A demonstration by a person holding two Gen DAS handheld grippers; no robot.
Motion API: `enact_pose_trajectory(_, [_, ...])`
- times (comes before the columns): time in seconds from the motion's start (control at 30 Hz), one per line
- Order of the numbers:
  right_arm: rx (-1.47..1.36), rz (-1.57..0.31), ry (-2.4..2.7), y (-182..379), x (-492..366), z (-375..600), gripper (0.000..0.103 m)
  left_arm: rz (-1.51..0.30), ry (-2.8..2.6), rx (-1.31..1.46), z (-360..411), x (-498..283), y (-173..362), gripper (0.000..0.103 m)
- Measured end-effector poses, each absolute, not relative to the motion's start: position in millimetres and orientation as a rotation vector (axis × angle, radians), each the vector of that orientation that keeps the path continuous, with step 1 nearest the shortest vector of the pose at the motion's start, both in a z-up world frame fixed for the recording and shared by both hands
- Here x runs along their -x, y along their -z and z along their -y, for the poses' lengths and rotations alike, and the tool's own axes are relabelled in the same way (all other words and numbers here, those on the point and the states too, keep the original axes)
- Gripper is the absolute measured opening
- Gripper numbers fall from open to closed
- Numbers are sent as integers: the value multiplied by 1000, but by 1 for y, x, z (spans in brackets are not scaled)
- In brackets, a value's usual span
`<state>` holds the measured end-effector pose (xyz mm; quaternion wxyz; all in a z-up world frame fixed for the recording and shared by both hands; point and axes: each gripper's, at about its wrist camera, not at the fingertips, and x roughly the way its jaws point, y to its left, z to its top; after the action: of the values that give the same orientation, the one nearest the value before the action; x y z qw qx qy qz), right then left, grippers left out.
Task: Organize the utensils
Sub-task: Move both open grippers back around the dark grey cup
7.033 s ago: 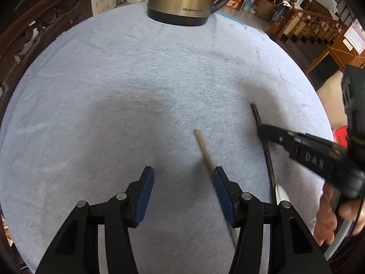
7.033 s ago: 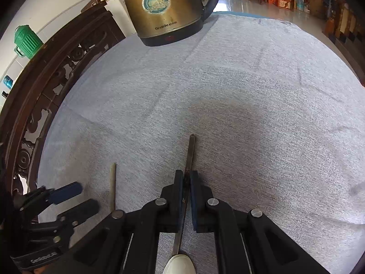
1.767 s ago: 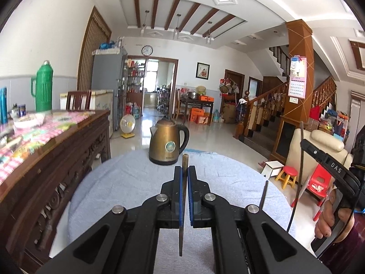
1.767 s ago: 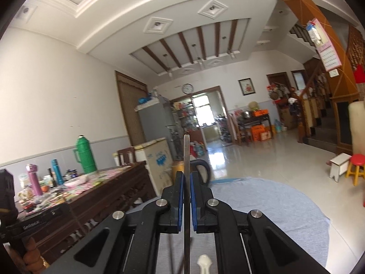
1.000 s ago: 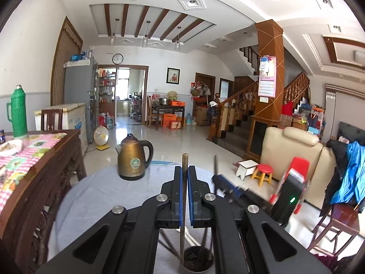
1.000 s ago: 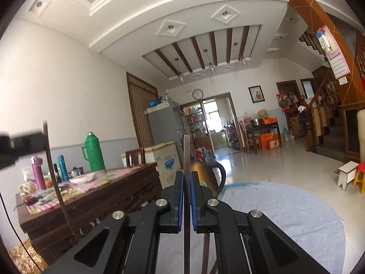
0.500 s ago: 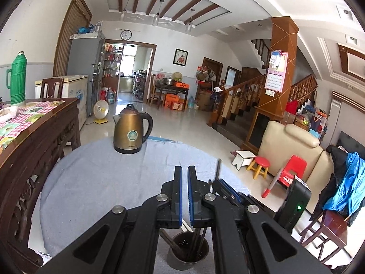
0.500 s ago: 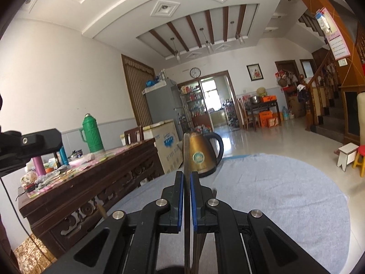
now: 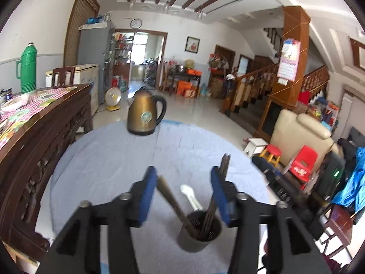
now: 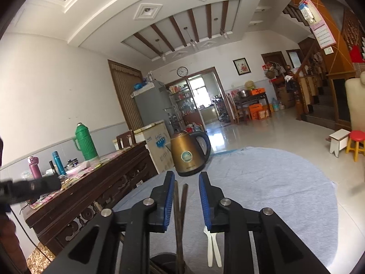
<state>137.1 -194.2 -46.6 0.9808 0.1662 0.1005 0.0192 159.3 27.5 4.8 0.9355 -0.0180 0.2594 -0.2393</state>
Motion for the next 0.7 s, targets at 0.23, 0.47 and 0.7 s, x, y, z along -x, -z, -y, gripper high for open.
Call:
enact_pose_trajectory(0.23, [-300,-240,-49,43,-125,189,37,-592,394,1,-36,-149,24,67])
enact_pose_trajectory(0.47, [-263,-200,-43,35,-110,183,49,-635,346,26,-50,-151,36,67])
enact_pose_trajectory(0.7, [-284,-241,-27,34,-104,192,49,-618,309,-1,-46,-145,38,72])
